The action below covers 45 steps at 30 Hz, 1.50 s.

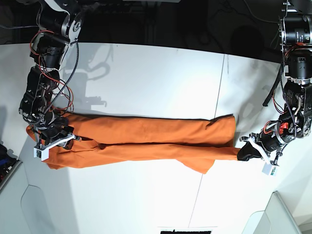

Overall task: Layout the t-shirt on the table in an organized manner, then fold the t-shirt properly
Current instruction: 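Hold the strip ends and pull them apart to smooth it, then release the orange shirt ends and lift both grippers away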

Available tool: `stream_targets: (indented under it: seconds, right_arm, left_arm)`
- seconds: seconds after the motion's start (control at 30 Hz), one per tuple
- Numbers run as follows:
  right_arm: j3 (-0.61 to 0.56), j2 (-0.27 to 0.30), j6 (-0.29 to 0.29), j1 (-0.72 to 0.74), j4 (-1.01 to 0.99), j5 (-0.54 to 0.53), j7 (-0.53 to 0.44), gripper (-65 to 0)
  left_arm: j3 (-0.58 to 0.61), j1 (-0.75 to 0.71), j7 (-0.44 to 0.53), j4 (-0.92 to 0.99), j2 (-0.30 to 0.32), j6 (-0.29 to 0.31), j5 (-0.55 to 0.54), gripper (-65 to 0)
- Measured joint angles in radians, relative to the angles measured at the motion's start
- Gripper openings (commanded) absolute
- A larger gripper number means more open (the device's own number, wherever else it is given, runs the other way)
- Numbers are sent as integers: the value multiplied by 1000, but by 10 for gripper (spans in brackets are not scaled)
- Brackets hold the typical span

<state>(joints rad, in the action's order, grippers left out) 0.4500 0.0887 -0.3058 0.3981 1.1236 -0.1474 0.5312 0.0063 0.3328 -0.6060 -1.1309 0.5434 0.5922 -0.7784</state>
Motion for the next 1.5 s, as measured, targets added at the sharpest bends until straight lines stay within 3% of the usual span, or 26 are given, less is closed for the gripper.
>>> stream_targets:
  seconds: [0.2, 0.33, 0.43, 0.57, 0.9, 1.07, 1.23, 1.4, 1.5]
  right_arm:
    - [-3, 0, -1, -2, 0, 68, 5, -650]
    - [-3, 0, -1, -2, 0, 85, 5, -650]
    - [-3, 5, -50, -3, 25, 64, 14, -650]
    - [-3, 6, -61, -4, 118, 31, 43, -650]
    - [-3, 8, -84, -42, 322, -74, 177, -650]
    - [-3, 8, -125, -153, 459, -163, 236, -650]
    - [-4, 7, -174, -362, 661, -260, 261, -650]
    - [7, 7, -206, -584, 889, -320, 266, -650]
    - [13, 11, -208, -695, 985, -332, 258, -650]
  left_arm:
    - [0, 0, 0, 0, 0, 0, 0, -650]
    - [0, 0, 0, 0, 0, 0, 0, -650]
    - [0, 0, 0, 0, 9, 0, 0, -650]
    - [1, 0, 0, -1, 52, 97, -80, -650]
    - [1, 0, -71, -65, 113, 97, -140, -650]
    - [1, -3, -172, -135, 149, 97, -246, -650]
    - [2, -108, -330, -330, 273, 100, -463, -650]
    - [6, -275, -359, -529, 363, 101, -473, -650]
    - [6, -354, -365, -586, 382, 101, -473, -650]
